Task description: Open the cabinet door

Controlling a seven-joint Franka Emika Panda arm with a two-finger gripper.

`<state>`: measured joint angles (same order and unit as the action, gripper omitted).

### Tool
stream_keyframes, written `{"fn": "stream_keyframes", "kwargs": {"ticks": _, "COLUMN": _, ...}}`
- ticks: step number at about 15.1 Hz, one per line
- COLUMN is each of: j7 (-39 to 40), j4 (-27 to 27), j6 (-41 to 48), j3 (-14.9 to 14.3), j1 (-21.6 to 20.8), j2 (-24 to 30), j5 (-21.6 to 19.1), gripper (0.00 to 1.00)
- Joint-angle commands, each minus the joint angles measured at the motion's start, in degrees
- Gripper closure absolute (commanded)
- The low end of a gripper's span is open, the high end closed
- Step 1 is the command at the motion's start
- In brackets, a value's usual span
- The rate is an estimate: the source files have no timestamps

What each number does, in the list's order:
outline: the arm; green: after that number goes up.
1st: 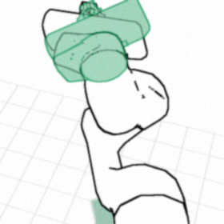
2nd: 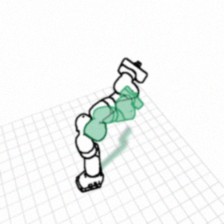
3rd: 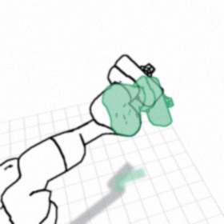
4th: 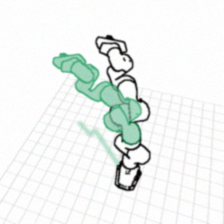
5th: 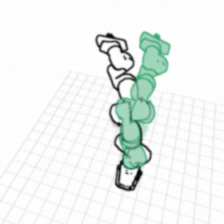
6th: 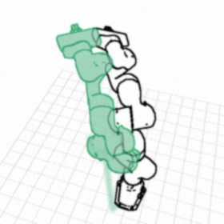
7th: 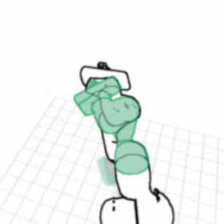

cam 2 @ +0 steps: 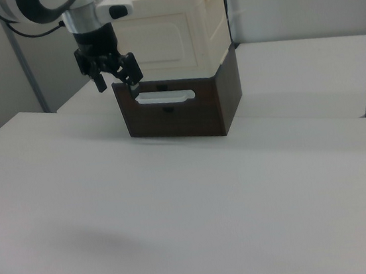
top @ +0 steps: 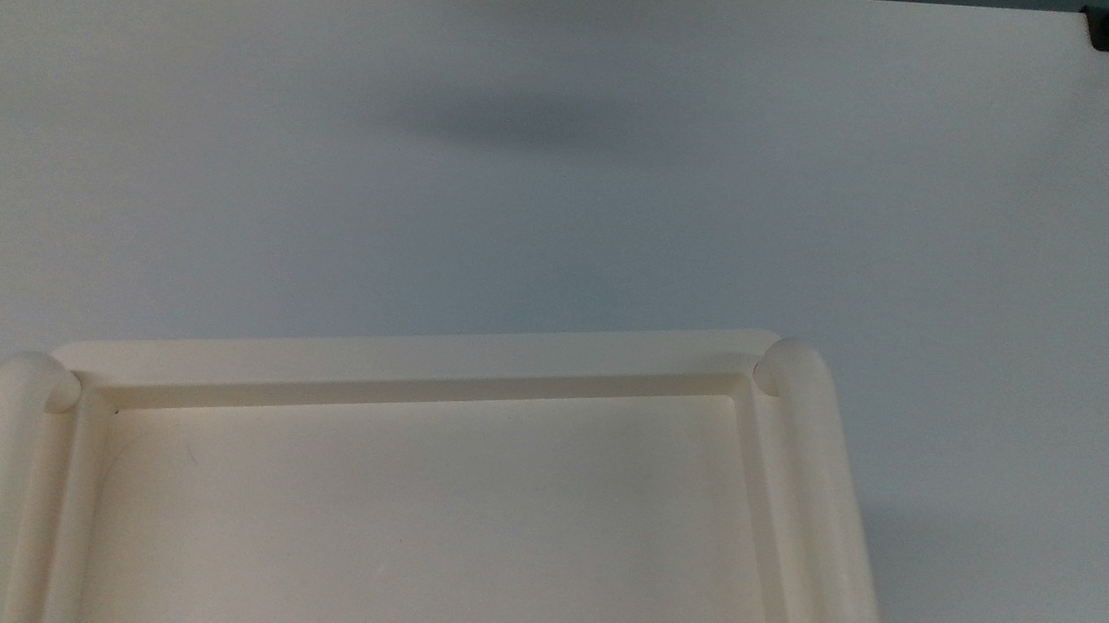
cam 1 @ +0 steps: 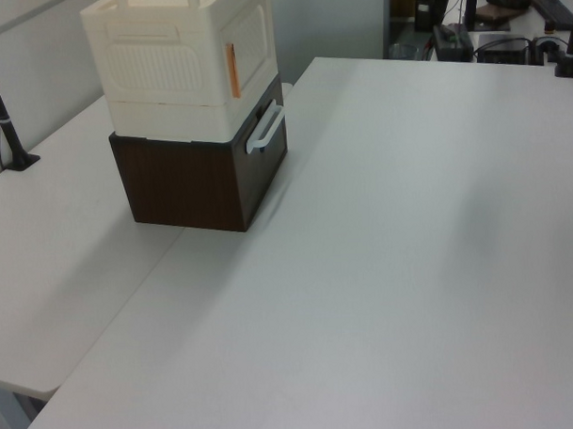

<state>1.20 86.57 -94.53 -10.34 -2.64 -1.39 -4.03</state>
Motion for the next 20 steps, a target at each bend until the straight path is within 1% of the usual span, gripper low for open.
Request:
{"fn": "stream_keyframes", "kwargs": {"ticks": 1, "j7": 1.0, "j4": 0.09, "j6": -6.52, "j3": 3.21, "j1": -0.61, "j2": -2.55, "j5": -1.07, "gripper": 0.0}}
{"fn": "stream_keyframes", "kwargs": {"ticks": 2, "j7": 0.74, "j4": 0.09, "j6": -9.33, "j3": 4.7, "j1": -0.61, "j2": -3.17, "j5": -0.98, "gripper": 0.0}}
{"fn": "stream_keyframes", "kwargs": {"ticks": 3, "j7": 0.48, "j4": 0.0, "j6": -12.92, "j3": 5.59, "j1": -0.7, "j2": -4.05, "j5": -1.16, "gripper": 0.0}}
{"fn": "stream_keyframes", "kwargs": {"ticks": 5, "j7": 0.21, "j4": -1.22, "j6": -19.7, "j3": 6.47, "j1": -2.01, "j2": -6.16, "j5": -1.33, "gripper": 0.0}}
{"fn": "stream_keyframes", "kwargs": {"ticks": 9, "j7": -1.64, "j4": -7.02, "j6": -25.43, "j3": 6.65, "j1": -4.04, "j2": -11.08, "j5": -3.61, "gripper": 0.0}}
{"fn": "stream_keyframes", "kwargs": {"ticks": 14, "j7": -4.36, "j4": -11.68, "j6": -30.88, "j3": 6.74, "j1": -6.5, "j2": -17.05, "j5": -2.92, "gripper": 0.0}}
{"fn": "stream_keyframes", "kwargs": {"ticks": 17, "j7": -6.73, "j4": -16.94, "j6": -34.04, "j3": 6.56, "j1": -7.29, "j2": -22.41, "j5": -2.3, "gripper": 0.0}}
{"fn": "stream_keyframes", "kwargs": {"ticks": 20, "j7": -7.35, "j4": -17.4, "j6": -37.21, "j3": 6.48, "j1": -8.34, "j2": -23.04, "j5": -1.42, "gripper": 0.0}}
